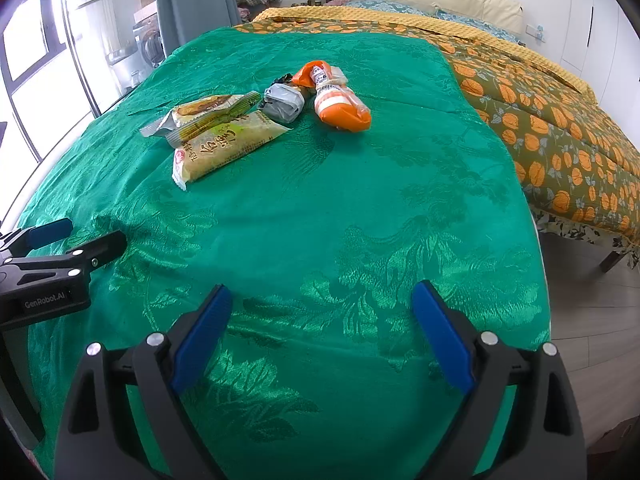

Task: Collect trash
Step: 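Move both open tools back over the remaining trash on the cloth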

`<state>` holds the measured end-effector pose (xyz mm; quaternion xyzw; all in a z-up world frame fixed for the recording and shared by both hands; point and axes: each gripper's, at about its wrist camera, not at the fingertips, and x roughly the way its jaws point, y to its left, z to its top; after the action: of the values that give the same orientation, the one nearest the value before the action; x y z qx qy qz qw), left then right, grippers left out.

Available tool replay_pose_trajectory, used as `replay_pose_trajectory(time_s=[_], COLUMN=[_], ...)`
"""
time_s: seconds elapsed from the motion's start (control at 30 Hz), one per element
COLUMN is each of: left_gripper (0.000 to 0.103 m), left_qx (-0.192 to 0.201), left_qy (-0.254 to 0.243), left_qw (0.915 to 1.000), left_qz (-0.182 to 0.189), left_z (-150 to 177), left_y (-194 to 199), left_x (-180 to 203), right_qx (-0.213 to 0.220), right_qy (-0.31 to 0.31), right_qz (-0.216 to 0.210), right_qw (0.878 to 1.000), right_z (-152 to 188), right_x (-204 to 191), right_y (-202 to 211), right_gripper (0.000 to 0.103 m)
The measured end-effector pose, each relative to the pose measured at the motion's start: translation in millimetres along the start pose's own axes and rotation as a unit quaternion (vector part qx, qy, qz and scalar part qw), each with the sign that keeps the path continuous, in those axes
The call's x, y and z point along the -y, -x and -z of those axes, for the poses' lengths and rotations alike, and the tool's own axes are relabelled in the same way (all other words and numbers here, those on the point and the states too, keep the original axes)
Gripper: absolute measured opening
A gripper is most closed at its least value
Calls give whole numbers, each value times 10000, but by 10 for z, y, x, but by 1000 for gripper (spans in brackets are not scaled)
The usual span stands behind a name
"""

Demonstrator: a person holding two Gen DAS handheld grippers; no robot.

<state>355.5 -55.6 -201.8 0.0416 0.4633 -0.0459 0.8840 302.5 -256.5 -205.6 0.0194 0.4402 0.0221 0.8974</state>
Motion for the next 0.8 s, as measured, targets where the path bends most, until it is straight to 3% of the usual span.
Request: replay_pose_trajectory(time_s=[0.8], left_gripper=[99], left_qx=[7], left_qy=[3], left_qw=[10000], left_qz=[18], left_z=[8], left_y=[-14], left_x=[-30], right_qx=[2], right_qy=[-31], right_qz=[26], right_qw=[10000], right_z=[-7], right_x=[-8], right_y=[14], right_gripper=[90])
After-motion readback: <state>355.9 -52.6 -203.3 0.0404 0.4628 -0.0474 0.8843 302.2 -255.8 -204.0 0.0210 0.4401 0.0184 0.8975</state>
